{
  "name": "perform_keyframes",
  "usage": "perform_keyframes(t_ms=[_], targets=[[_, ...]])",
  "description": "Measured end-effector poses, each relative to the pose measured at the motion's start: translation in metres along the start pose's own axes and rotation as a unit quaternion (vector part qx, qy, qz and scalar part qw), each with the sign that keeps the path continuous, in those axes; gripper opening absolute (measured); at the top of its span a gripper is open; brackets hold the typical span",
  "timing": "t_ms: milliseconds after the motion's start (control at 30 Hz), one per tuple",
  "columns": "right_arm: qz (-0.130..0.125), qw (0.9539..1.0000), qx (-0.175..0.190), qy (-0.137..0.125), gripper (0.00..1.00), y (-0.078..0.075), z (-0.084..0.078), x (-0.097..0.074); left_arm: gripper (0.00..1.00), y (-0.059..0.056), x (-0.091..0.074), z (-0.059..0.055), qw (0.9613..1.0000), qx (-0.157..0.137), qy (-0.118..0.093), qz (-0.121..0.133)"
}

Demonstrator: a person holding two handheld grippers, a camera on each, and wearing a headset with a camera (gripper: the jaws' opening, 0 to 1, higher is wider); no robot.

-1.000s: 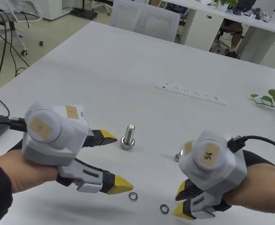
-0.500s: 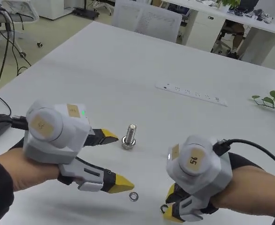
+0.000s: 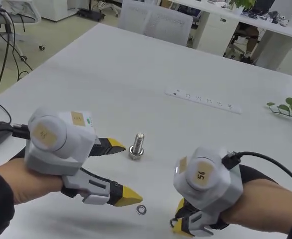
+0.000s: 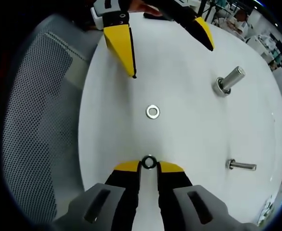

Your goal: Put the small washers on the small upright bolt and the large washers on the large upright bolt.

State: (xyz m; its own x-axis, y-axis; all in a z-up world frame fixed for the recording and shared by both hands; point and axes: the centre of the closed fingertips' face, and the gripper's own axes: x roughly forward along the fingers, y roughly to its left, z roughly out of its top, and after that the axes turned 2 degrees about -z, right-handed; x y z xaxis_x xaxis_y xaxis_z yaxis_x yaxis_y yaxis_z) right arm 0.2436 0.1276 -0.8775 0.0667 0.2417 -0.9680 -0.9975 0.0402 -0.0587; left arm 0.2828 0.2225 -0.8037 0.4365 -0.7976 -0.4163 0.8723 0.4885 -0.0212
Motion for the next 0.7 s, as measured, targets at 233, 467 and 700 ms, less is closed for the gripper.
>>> perform_keyframes(t_ms=[233, 467, 700], targets=[[0.001, 1.0, 0.008, 0.002, 0.14, 0.001, 0.0008, -0.0003, 0.67, -0.0013, -0.0002, 0.0, 1.0, 0.0, 0.0, -0.002], [0.001, 1.0, 0.007, 0.001, 0.13, 0.0005, 0.0011, 0.0004, 0.67, -0.0018, 0.0001, -0.0005, 1.0, 0.001, 0.002, -0.004], [0.002, 0.9999, 0.011, 0.001, 0.13, 0.0002, 0.001, 0.0009, 0.67, -0.0006, 0.0003, -0.0009, 1.0, 0.0, 0.001, -0.004]])
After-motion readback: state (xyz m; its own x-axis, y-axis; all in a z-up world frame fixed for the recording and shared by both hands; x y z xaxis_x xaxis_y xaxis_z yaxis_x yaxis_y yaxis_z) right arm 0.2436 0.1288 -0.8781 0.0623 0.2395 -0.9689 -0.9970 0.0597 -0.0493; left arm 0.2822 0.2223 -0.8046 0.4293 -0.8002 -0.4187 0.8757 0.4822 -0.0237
